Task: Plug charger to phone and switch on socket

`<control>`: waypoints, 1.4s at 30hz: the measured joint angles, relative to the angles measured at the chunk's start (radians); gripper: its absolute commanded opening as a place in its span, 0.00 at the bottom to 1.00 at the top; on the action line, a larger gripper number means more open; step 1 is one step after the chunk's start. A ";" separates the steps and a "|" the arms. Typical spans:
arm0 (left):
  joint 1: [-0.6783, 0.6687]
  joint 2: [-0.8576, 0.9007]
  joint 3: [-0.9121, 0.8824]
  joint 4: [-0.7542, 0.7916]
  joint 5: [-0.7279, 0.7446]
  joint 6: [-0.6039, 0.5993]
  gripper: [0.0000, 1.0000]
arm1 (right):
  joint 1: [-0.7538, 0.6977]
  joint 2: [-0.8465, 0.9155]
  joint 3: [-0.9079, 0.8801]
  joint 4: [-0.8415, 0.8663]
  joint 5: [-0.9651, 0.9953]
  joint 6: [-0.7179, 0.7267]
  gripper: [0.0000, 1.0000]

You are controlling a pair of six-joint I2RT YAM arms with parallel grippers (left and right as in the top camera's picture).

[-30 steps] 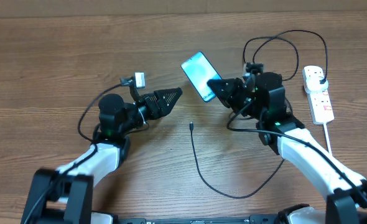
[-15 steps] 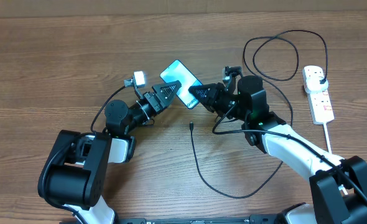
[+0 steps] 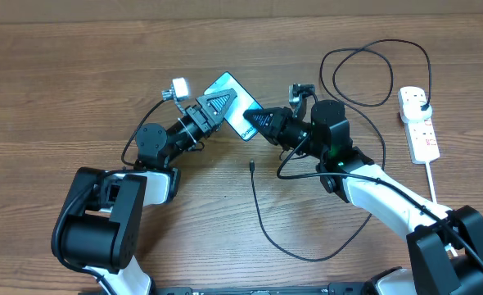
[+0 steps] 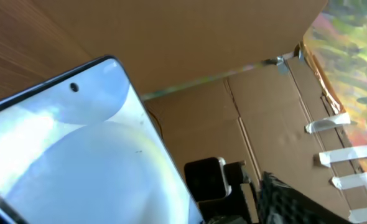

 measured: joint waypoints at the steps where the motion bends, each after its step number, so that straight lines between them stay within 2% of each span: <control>1: 0.000 0.002 0.001 0.006 -0.001 -0.006 0.77 | 0.000 0.000 0.000 0.006 -0.002 0.001 0.04; 4: 0.000 0.005 0.001 0.049 -0.002 -0.020 0.75 | 0.005 0.000 0.000 0.040 -0.005 0.010 0.04; 8: 0.000 0.005 0.003 0.103 -0.005 -0.037 0.66 | 0.026 0.000 0.003 0.069 -0.004 0.016 0.04; 12: 0.000 0.005 0.003 0.106 -0.012 -0.056 0.54 | 0.030 0.000 0.004 0.075 -0.006 0.019 0.04; 15: 0.000 0.009 0.003 0.105 -0.016 -0.077 0.41 | 0.030 0.000 0.006 0.080 -0.010 0.019 0.04; 20: 0.000 0.013 0.003 0.103 -0.017 -0.096 0.33 | 0.031 0.005 0.013 0.082 -0.018 0.019 0.04; 26: 0.000 0.016 0.003 0.100 -0.021 -0.136 0.05 | 0.031 0.013 0.016 0.094 -0.021 0.034 0.04; 28: 0.001 0.016 0.005 0.105 -0.024 -0.163 0.04 | 0.031 0.016 0.017 0.100 -0.021 0.046 0.04; 30: 0.001 0.016 0.005 0.100 -0.024 -0.170 0.04 | 0.031 0.018 0.017 0.100 -0.022 0.051 0.28; 34: 0.001 0.016 0.008 0.100 -0.012 -0.155 0.04 | 0.031 0.035 0.016 0.089 -0.025 0.018 0.61; 35: 0.003 0.016 0.008 0.094 -0.008 -0.153 0.04 | 0.027 0.037 0.016 0.089 -0.038 0.004 0.75; 36: 0.007 0.016 0.008 0.082 -0.001 -0.154 0.04 | 0.020 0.037 0.016 0.091 -0.062 -0.021 0.81; 38: 0.019 0.016 0.010 0.032 0.021 -0.164 0.04 | -0.002 0.033 0.016 0.086 -0.093 -0.048 0.86; 42: 0.049 0.017 0.010 -0.074 0.069 -0.187 0.04 | -0.078 -0.014 0.016 -0.012 -0.151 -0.127 0.87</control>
